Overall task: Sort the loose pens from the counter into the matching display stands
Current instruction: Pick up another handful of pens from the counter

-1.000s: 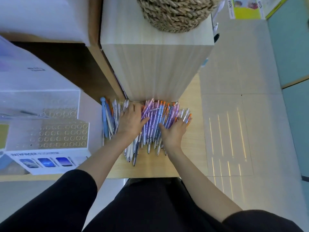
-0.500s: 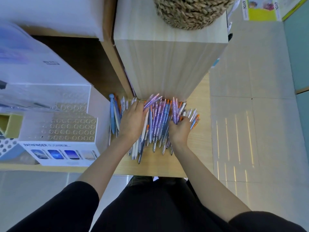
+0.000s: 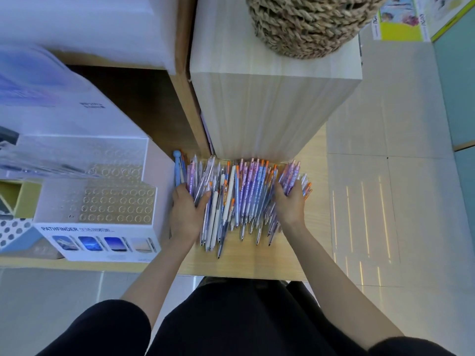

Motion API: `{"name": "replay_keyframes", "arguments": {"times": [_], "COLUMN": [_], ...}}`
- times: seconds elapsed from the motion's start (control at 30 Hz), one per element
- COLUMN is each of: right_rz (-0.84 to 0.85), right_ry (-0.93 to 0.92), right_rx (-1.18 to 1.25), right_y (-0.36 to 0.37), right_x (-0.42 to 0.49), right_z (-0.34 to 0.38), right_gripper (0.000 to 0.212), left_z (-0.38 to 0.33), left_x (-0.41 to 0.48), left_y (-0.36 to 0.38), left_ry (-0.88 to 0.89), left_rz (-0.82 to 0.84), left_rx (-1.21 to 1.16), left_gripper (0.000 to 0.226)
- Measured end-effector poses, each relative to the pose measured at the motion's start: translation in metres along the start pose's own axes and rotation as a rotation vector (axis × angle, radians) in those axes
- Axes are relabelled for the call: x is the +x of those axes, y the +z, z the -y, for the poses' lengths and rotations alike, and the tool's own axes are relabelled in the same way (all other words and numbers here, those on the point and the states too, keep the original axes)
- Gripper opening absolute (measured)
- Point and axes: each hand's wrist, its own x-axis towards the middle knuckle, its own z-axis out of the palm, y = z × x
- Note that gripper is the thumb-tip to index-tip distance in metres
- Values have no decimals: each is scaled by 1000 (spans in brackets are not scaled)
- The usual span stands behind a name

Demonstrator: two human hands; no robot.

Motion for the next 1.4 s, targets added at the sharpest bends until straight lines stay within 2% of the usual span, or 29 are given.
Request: {"name": "replay_keyframes", "arguments": {"times": [0.17, 0.3, 0.43, 0.57, 0.63, 0.73, 0.8, 0.87, 0.93, 0.97, 1.07, 1.3, 1.4], "right_rz": [-46, -243, -387, -209, -140, -124, -136, -144, -150, -141, -92, -65, 19], "right_ry": [131, 122, 246, 222, 199, 228, 243, 262, 284, 297, 321, 231, 189], "right_rx": [95, 35, -61, -19, -43, -65, -57, -17, 36, 53, 67, 23, 29], "right_y": [1, -15, -32, -22, -14, -5, -1, 1, -1, -2, -5, -3, 11], "right_x": [3, 2, 0, -3, -1, 1, -1, -3, -4, -4, -4, -15, -24], "right_z": [5, -1, -13, -16, -12, -8, -8, -8, -8, -7, -5, 8, 24], "right_gripper": [17, 19, 43, 28, 30, 50, 55, 49, 23, 18, 27, 31, 28], "left_z": [3, 7, 9, 11, 13, 14, 13, 13, 13, 13, 11, 6, 8], "left_x": [10, 16, 22, 29, 32, 34, 35, 34, 35, 36, 36, 31, 31], "left_y": [-5, -3, 0, 1, 2, 3, 3, 3, 2, 1, -2, -8, -8], "left_ry": [-73, -179, -208, -209, -224, -243, -244, -239, -224, -216, -196, -67, -56], "left_rz": [-89, -6, 38, 60, 63, 66, 70, 79, 101, 108, 104, 86, 73], "left_rx": [-53, -38, -71, -71, -73, -82, -85, -109, -143, -148, -117, -152, -165], "left_gripper": [42, 67, 91, 86, 84, 86, 86, 83, 75, 70, 55, 30, 26]}}
